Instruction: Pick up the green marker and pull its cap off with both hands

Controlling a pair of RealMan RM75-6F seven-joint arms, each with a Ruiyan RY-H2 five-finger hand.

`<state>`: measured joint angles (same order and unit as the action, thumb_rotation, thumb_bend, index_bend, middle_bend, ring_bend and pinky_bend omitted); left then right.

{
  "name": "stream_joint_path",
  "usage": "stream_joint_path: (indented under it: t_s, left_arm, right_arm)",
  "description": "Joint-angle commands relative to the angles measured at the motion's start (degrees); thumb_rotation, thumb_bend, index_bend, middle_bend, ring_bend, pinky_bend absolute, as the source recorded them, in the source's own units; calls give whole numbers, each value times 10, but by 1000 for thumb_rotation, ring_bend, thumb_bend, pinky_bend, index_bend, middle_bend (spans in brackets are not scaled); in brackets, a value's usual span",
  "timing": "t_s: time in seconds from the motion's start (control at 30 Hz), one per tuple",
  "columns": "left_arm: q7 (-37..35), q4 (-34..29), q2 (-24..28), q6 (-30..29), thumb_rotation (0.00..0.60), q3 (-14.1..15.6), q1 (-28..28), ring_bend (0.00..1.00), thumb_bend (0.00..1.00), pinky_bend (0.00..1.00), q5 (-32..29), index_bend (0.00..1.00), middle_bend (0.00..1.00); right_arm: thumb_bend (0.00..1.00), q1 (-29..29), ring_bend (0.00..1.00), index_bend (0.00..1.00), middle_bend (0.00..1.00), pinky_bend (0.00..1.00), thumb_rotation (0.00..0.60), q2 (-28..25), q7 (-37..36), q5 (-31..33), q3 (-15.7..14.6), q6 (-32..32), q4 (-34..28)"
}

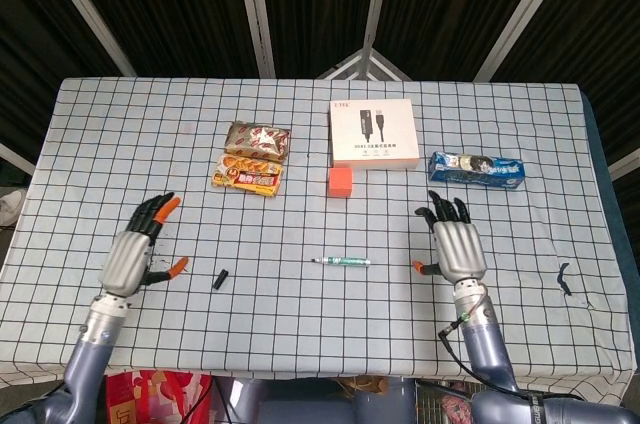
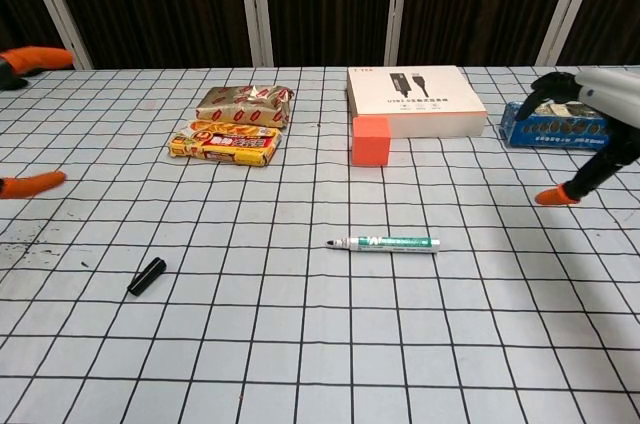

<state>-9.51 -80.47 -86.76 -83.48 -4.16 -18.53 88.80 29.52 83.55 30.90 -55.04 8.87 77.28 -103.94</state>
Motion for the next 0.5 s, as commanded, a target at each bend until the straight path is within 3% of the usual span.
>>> stream_joint_path:
  t_s: [0.03,0.17,0.33,0.5]
  left_arm:
    - [51,-46,51,-42,600,8,41,0,356,0,-9,159,61]
    - [116,-48,102,-82,600,24,89,0,355,0,-25,159,65]
    - [107,-47,127,-100,600,24,114,0,355,0,-37,156,67]
    - [92,-40,142,-104,600,20,127,0,355,0,-47,151,66]
  right_arm:
    - [124,-29,110,260,79,21,600,-16,-21,-46,-31,26,26]
    - [124,-71,110,261,79,21,600,-34,-48,-111,-77,62,116]
    - [123,-104,110,261,79,21,600,-46,-135,-145,-81,81,185]
    - [124,-124,110,261,79,21,600,-69,-182,-157,-80,81,209]
